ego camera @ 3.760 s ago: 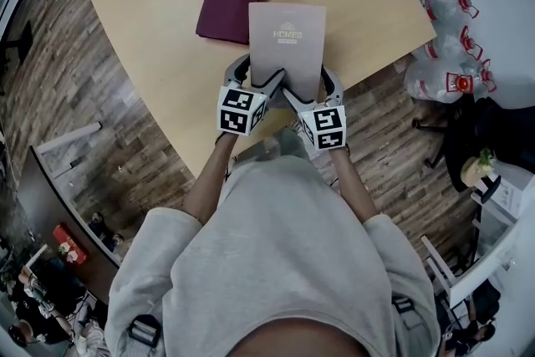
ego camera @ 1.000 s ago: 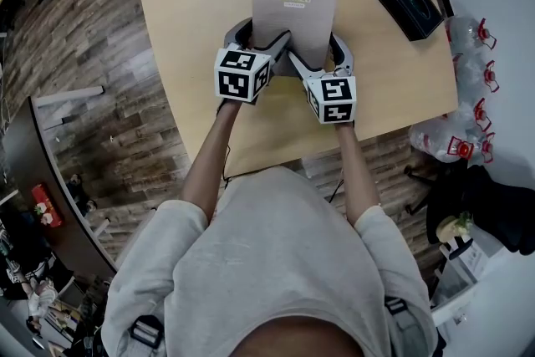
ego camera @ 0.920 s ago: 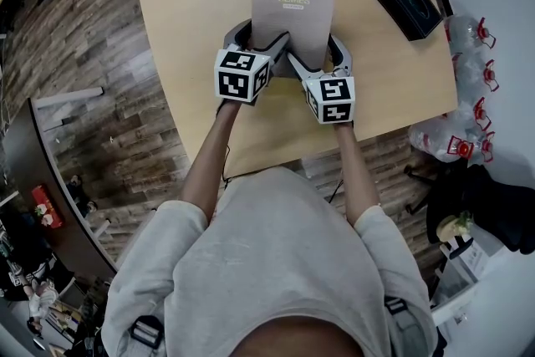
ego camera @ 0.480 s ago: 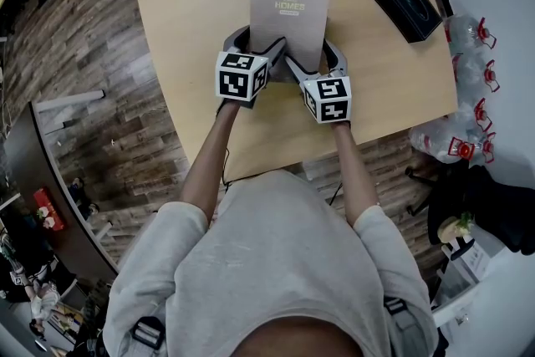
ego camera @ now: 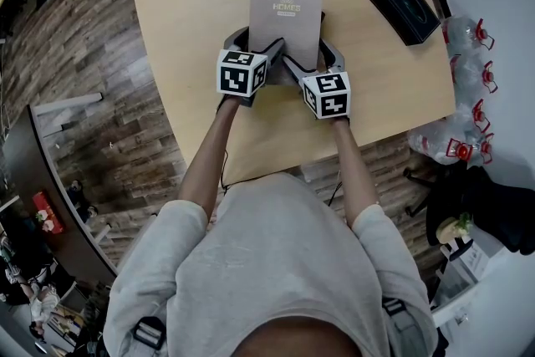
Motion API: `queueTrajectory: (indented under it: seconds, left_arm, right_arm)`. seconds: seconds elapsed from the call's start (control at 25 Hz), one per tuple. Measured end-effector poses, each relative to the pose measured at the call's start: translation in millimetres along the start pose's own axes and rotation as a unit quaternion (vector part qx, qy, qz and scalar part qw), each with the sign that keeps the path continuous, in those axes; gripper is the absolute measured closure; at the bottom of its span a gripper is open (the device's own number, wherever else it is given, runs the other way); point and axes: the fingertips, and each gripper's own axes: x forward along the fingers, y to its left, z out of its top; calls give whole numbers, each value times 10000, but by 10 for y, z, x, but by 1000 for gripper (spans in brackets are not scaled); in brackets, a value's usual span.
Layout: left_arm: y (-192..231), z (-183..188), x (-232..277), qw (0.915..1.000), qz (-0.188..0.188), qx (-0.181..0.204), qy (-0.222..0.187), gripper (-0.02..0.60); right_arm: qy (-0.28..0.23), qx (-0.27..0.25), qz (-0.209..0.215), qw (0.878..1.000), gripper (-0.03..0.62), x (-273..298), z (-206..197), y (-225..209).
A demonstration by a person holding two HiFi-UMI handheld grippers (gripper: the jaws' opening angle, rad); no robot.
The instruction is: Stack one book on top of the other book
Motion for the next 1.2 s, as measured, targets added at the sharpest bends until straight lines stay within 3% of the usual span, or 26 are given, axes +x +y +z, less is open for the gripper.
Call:
queueTrajectory:
  seconds: [0.32,0.52,0.68,0.88,1.2]
  left_arm:
    - [88,-68,139,9997,-41,-32,241,230]
    - [121,-104,170,9995,-58,-162,265,224]
    - [137,-91,175,9997,-34,-34,253,212]
    - [148,-117,182,9991,-134,-327,222,212]
    - [145,-108,158,9989,-190,-350,241,209]
  right_arm:
    - [103,114,-40,9999,192,104,-22,-66]
    - [98,118,-57,9999,192,127,-28,-84]
    - [104,163,-36,9998,194,130,-22,-93]
    - [135,180,-18,9997,192,135,-30,-90]
    - [179,215,-59,9996,191,115,-20,-111]
